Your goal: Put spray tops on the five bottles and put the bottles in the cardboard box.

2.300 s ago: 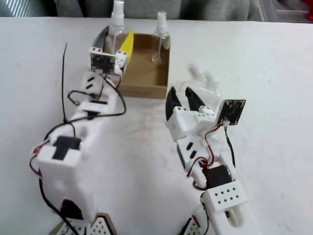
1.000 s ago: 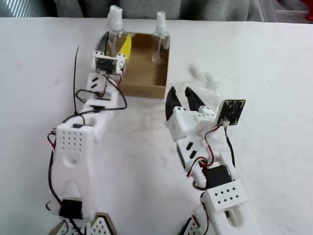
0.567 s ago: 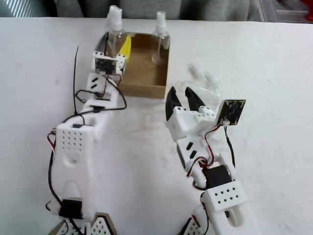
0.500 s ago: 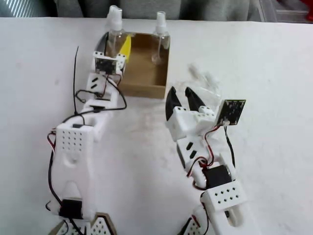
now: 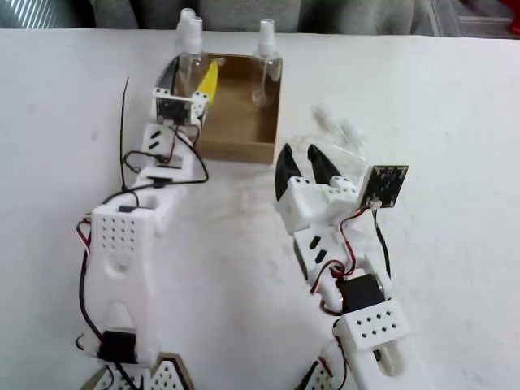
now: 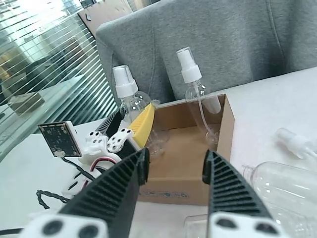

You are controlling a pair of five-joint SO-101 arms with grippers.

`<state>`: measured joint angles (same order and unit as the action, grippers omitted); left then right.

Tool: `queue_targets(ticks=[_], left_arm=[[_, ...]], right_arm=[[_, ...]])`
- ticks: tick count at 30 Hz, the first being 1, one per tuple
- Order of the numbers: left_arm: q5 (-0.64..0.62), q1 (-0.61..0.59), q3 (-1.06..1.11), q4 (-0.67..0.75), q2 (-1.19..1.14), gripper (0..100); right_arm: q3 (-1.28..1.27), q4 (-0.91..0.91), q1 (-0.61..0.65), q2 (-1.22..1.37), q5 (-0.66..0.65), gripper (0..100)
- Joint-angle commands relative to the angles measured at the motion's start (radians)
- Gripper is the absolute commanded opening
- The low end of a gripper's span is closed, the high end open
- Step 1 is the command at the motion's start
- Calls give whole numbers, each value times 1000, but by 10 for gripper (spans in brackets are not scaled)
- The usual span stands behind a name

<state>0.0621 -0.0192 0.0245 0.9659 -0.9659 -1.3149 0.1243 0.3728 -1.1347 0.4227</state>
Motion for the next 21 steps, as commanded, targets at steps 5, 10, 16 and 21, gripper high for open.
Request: queue_targets(ticks=[5, 10, 16, 21], left_arm=[[0, -24, 155, 6, 122, 218], [3, -24, 233, 6, 188, 218], [-3, -18, 221, -12, 219, 218], [-5, -21, 190, -48, 237, 218]], right_arm=[[12, -5, -12, -8, -11, 159], [12, -5, -12, -8, -11, 159], [12, -5, -12, -8, -11, 159], [12, -5, -12, -8, -11, 159]])
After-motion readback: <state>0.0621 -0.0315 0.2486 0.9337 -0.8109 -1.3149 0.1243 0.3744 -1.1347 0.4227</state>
